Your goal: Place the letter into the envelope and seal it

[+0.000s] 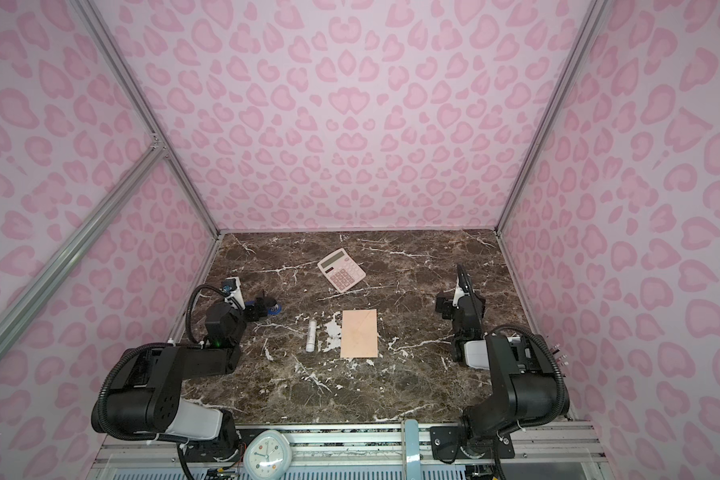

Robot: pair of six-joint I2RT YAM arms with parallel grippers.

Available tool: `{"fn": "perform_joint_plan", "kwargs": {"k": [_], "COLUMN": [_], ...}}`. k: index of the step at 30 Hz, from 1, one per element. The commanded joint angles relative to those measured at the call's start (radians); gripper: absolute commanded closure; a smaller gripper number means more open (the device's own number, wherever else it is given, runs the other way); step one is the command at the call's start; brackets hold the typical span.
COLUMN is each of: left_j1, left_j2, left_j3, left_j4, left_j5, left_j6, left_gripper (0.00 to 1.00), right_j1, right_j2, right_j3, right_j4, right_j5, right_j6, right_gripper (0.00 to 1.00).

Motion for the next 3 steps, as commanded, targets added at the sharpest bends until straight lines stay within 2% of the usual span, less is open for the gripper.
{"fn": "perform_joint_plan", "kwargs": {"k": [1,3], "left_j1": [0.004,0.003], "left_j2": [0.003,0.000], "left_j3": [0.010,0.005], "left_j4": [0.006,0.016], "left_j5": [0.005,0.004], "left_j6": [0.007,0.008], "left_gripper": [0.03,0.03], "right_j1": [0.000,-0.001], "right_j2": [0.005,0.004], "right_j3": [0.007,0.007], "right_j4": [0.009,0.008], "right_j5": [0.002,0.003], "right_j6": [0.001,0.001], "right_gripper": [0.03,0.03]}}
